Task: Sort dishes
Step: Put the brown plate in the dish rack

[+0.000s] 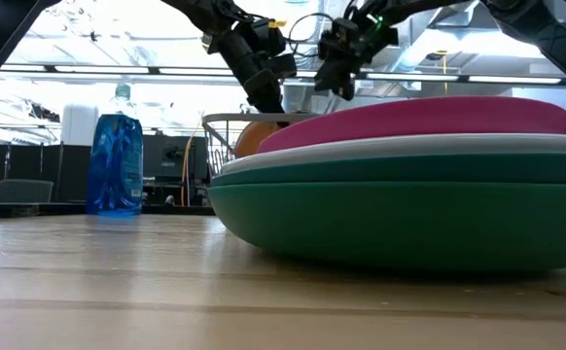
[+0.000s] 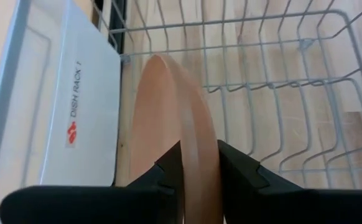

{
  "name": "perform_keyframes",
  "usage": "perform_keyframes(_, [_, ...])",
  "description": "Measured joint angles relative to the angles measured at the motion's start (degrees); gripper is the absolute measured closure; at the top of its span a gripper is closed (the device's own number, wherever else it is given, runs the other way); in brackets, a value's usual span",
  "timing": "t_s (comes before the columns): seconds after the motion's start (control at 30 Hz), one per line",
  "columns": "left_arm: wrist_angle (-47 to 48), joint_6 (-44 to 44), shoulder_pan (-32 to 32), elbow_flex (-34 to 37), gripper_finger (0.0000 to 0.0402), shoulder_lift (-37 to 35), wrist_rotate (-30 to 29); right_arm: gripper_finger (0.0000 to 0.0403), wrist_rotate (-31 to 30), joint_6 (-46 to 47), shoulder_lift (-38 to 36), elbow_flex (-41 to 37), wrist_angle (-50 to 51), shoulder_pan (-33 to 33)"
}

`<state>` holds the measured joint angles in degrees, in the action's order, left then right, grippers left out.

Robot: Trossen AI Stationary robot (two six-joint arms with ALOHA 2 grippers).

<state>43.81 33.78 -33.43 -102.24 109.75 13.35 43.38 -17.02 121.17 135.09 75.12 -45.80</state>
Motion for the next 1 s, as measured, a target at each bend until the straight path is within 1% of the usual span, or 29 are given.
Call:
perform_keyframes(0.07, [0.0, -0.02, 0.0, 0.0, 0.0336, 0.0, 0.29, 0.0275, -0.02, 1.14, -0.94, -0.49, -1.43, 0.0])
perform_keyframes(0.43, [-0.06, -0.48, 0.02, 0.0, 0.0336, 0.0, 1.67, 0.0275, -0.17, 6.43, -4.17, -0.53, -1.41, 0.04])
perform_keyframes(0.5, [-0.28, -1.59, 0.0, 0.0, 0.0336, 0.0, 3.54, 0.0275, -0.16, 6.56, -5.07, -0.53, -1.43, 0.07])
perform_keyframes(0.67, [-0.76, -6.05, 0.06, 0.0, 0.0336, 0.0, 10.72, 0.0275, -0.12, 6.69, -7.54, -0.53, -1.51, 0.07])
perform_keyframes(0.83, [-2.12, -5.75, 0.2, 0.0, 0.0336, 0.0, 10.48, 0.0275, -0.13, 6.67, -9.86, -0.53, -3.2, -0.09])
perform_keyframes(1.0, [-6.43, -5.77, -0.22, 0.0, 0.0336, 0.0, 10.32, 0.0275, -0.16, 8.05, -10.32, -0.53, -6.03, -0.09])
